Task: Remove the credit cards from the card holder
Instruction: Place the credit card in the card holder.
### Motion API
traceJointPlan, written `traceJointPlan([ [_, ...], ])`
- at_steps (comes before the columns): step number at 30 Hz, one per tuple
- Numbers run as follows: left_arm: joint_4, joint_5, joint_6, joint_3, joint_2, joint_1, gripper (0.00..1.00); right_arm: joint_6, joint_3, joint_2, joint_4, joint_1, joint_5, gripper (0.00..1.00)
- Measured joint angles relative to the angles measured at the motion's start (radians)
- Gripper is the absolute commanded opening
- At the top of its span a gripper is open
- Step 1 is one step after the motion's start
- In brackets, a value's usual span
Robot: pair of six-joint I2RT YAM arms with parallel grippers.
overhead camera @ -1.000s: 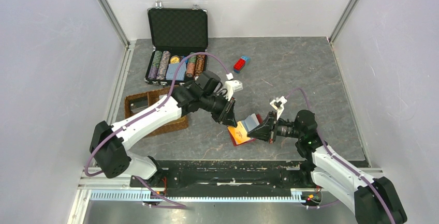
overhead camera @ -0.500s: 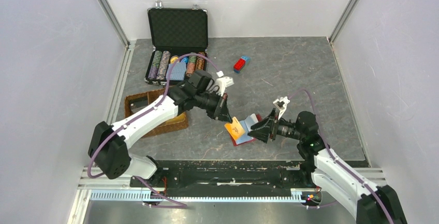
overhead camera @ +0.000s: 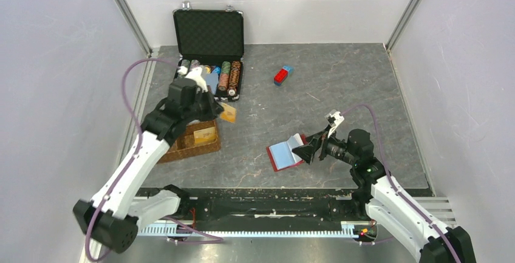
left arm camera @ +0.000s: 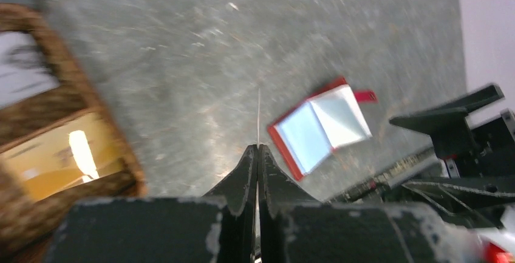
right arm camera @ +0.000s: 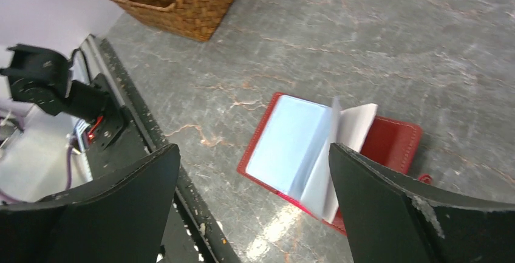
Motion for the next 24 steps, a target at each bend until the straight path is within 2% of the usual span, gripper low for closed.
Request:
traceJointPlan([
  [6, -0.092, -0.309, -0.007, -0.002, -0.143, 0.044, 0.02, -0.009, 0.042, 0.067, -0.063, 0.000, 0.101, 0.98],
  [11, -0.141, -0.421, -0.006, -0.023, -0.131, 0.117, 0.02, -0.001, 0.055, 0.114, -0.070, 0.000, 0.132, 0.98],
  [15, -0.150, -0.385, -0.001, -0.055, -0.074, 0.232, 0.02, -0.001, 0.078, 0.151, -0.071, 0.000, 0.133, 0.98],
  [20, -0.149, -0.235, 0.005, -0.094, 0.000, 0.377, 0.02, 0.003, 0.090, 0.157, -0.054, 0.000, 0.131, 0.97],
  [24, -0.135, -0.151, 0.010, -0.108, -0.007, 0.422, 0.02, 0.003, 0.093, 0.175, -0.048, 0.000, 0.129, 0.97],
])
